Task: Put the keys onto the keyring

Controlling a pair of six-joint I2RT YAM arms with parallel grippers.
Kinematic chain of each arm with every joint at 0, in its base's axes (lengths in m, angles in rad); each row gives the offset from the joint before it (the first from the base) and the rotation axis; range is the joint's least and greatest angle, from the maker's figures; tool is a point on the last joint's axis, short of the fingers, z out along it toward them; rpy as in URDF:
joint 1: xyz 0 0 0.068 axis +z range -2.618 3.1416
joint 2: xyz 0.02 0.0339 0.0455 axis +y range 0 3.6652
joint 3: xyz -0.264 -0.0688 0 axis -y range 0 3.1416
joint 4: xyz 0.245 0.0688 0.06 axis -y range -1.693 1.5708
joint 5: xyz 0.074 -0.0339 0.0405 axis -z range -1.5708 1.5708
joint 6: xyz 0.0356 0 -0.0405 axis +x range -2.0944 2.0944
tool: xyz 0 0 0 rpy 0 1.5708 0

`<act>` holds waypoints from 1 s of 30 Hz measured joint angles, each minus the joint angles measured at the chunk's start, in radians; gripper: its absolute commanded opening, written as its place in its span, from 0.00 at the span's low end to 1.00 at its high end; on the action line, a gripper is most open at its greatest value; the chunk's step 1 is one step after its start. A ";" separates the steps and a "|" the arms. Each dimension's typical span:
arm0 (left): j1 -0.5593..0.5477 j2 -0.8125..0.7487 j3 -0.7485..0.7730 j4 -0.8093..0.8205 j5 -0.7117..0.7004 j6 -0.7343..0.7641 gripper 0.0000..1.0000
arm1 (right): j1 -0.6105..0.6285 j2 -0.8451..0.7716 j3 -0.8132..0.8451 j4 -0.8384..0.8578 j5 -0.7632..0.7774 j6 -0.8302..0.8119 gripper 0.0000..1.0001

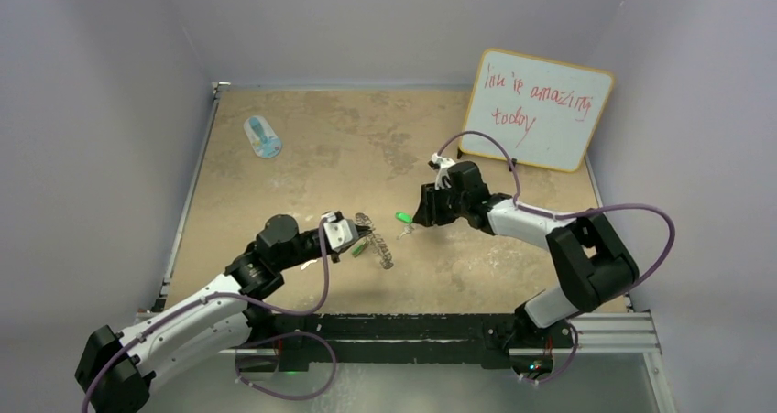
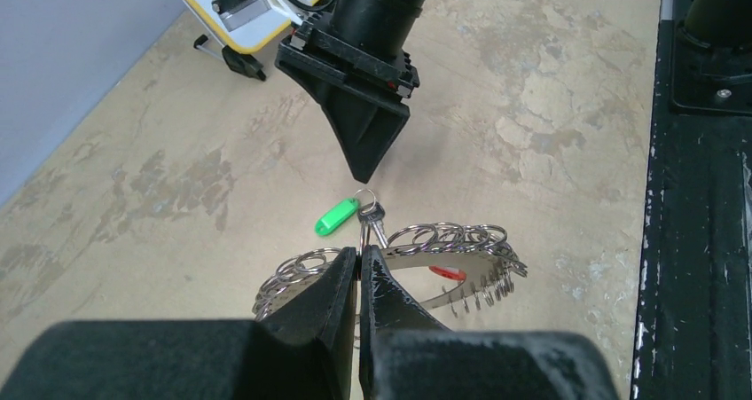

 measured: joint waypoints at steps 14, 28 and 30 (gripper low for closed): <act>-0.001 -0.025 -0.021 0.061 0.007 0.002 0.00 | -0.138 0.147 -0.085 0.227 -0.300 0.149 0.31; -0.001 -0.026 -0.021 0.060 0.006 0.012 0.00 | -0.153 0.285 -0.055 0.374 -0.429 0.198 0.00; -0.001 -0.026 -0.021 0.060 0.006 0.012 0.00 | -0.153 0.288 -0.053 0.373 -0.430 0.199 0.00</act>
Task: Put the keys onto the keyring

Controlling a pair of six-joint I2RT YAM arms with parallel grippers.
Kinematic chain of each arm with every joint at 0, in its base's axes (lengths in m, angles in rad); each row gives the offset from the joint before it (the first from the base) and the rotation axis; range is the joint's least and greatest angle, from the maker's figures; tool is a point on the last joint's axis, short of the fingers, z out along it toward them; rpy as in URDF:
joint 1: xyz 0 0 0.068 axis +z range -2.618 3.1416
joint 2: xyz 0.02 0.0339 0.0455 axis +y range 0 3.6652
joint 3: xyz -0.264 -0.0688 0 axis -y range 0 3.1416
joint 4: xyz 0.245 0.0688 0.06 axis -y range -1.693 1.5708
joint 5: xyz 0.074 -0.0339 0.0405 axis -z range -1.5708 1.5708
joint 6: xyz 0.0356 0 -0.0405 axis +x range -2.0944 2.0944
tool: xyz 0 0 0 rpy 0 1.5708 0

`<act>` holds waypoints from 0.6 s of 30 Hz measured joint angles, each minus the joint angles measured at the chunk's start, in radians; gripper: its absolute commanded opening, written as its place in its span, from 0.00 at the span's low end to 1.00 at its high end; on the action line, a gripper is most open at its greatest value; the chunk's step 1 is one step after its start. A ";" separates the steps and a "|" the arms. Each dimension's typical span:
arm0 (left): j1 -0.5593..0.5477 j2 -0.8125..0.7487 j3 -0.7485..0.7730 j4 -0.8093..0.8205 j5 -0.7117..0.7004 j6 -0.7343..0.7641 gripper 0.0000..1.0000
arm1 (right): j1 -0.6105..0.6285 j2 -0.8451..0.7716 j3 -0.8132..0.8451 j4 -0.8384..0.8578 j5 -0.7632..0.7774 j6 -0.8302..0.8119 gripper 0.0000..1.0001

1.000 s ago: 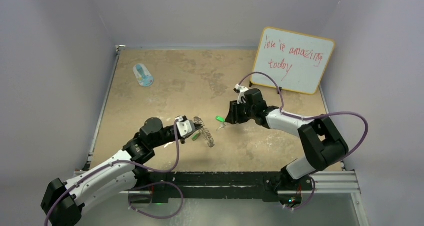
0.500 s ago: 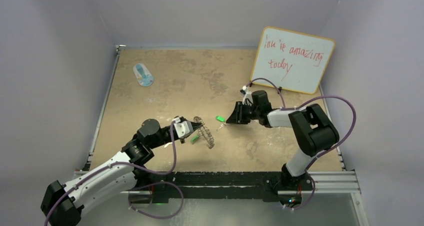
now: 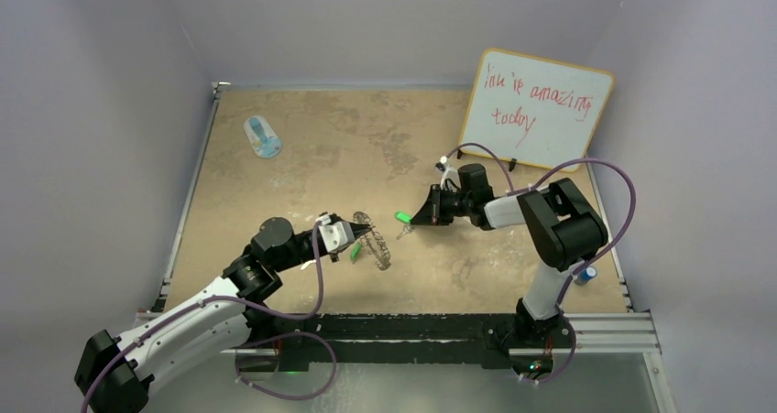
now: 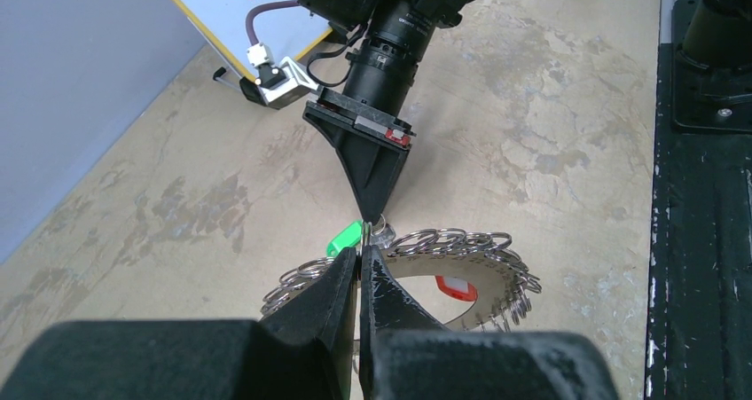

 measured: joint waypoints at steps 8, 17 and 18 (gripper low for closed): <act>0.000 0.010 0.000 0.000 -0.003 0.003 0.00 | 0.001 -0.047 0.018 -0.106 0.035 -0.082 0.00; 0.000 0.041 0.000 0.002 -0.003 0.007 0.00 | 0.001 -0.348 0.074 -0.307 0.190 -0.296 0.00; 0.000 0.046 0.000 0.003 -0.003 0.008 0.00 | 0.001 -0.385 0.077 -0.314 0.210 -0.315 0.00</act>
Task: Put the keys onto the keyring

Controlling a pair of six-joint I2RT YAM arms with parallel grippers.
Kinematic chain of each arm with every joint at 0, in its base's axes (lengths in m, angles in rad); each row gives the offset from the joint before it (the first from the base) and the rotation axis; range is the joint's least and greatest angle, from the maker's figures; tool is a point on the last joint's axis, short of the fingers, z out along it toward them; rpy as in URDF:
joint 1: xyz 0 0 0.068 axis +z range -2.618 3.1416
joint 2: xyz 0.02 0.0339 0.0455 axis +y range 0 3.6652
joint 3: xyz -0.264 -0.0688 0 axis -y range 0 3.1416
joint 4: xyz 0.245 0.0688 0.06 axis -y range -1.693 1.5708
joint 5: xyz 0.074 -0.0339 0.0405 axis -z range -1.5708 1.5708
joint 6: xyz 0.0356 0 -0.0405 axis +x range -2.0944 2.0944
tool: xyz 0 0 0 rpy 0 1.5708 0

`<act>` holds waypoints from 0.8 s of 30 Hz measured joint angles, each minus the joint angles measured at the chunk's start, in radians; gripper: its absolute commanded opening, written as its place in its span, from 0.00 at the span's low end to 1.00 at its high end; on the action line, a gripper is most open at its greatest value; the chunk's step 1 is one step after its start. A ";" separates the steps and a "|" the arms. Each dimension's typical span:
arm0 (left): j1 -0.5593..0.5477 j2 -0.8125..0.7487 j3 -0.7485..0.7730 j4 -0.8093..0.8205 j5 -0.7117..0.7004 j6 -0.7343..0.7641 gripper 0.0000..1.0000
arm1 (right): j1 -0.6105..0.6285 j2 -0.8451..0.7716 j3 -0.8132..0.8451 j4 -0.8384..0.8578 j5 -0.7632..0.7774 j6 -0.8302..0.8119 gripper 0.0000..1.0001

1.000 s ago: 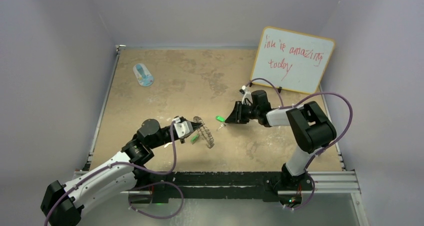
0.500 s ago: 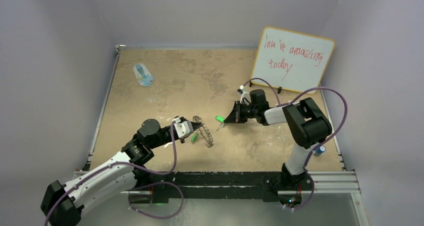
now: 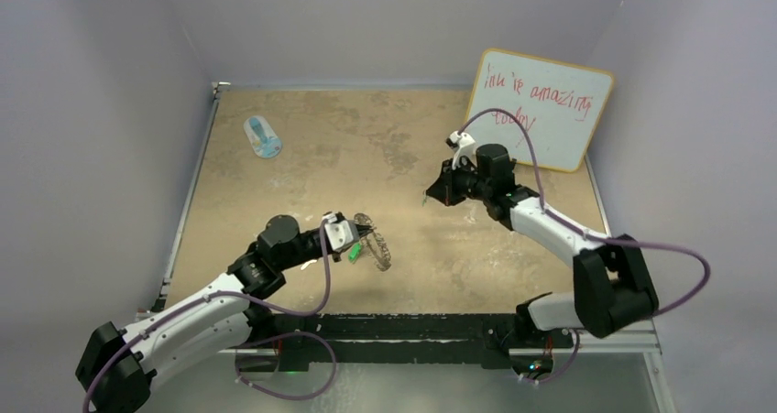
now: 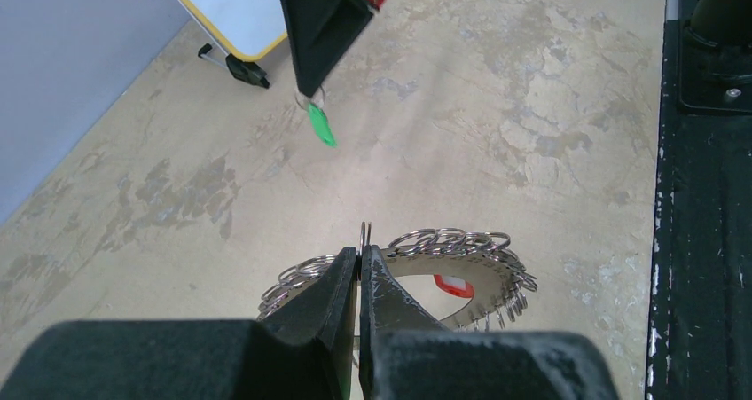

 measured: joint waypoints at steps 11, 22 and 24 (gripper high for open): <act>0.000 0.061 -0.004 0.055 0.045 0.014 0.00 | 0.001 -0.209 0.000 -0.041 -0.023 -0.128 0.00; 0.000 0.069 -0.067 0.154 0.085 0.018 0.00 | 0.154 -0.229 0.000 -0.089 -0.101 -0.212 0.00; 0.000 0.074 -0.067 0.161 0.087 0.018 0.00 | 0.187 -0.235 0.000 -0.088 -0.109 -0.232 0.00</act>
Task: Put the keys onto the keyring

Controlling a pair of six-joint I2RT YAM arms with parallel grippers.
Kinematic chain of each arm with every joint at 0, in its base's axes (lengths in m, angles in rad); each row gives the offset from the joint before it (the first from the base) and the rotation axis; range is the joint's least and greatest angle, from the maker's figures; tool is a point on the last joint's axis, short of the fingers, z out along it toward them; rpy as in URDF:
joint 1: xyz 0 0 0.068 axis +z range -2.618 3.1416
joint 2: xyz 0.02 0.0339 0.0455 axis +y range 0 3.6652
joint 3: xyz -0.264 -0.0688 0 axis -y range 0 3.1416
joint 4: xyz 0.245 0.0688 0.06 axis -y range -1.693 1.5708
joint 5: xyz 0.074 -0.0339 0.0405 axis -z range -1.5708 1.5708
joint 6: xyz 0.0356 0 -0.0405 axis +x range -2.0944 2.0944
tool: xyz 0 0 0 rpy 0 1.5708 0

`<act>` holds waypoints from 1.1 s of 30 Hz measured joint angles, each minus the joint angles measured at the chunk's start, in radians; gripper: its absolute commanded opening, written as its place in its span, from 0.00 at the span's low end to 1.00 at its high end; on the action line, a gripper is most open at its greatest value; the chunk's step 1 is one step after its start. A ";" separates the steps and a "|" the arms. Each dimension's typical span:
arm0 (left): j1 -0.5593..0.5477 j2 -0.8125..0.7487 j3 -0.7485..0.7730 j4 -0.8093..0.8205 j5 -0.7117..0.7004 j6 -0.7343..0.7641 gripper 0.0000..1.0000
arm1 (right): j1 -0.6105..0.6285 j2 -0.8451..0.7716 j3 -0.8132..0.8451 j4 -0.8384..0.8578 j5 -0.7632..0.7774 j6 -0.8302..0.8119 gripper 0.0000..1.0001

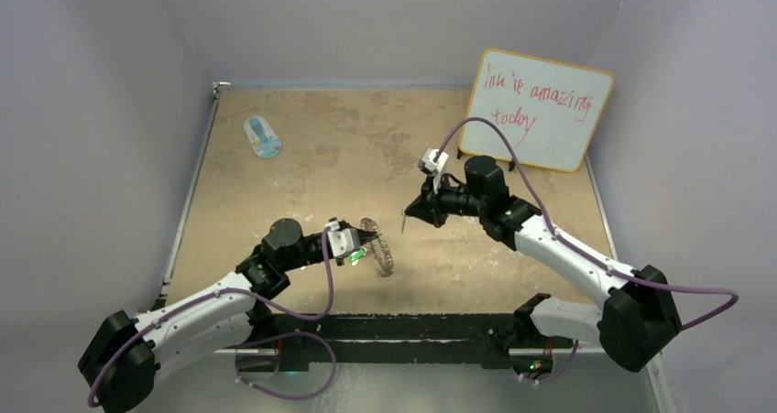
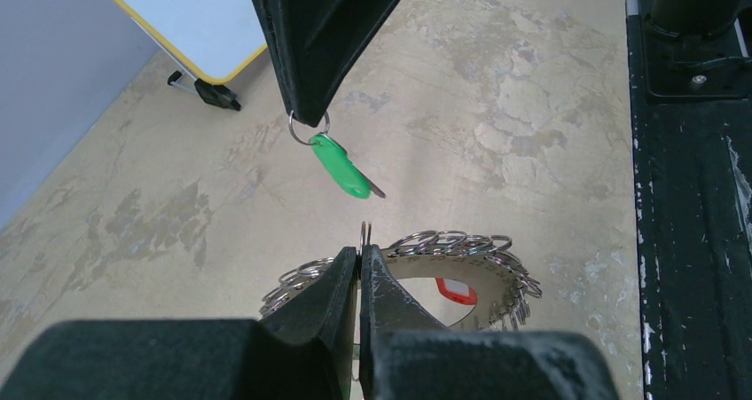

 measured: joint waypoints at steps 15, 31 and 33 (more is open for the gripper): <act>0.000 0.009 -0.002 0.019 0.000 0.000 0.00 | 0.168 -0.009 0.002 0.013 -0.011 -0.111 0.00; 0.000 0.009 -0.003 0.024 -0.002 0.000 0.00 | 0.248 0.010 0.021 0.002 0.006 -0.169 0.00; 0.000 0.009 -0.003 0.024 -0.002 0.000 0.00 | 0.251 0.010 0.024 0.000 0.006 -0.172 0.00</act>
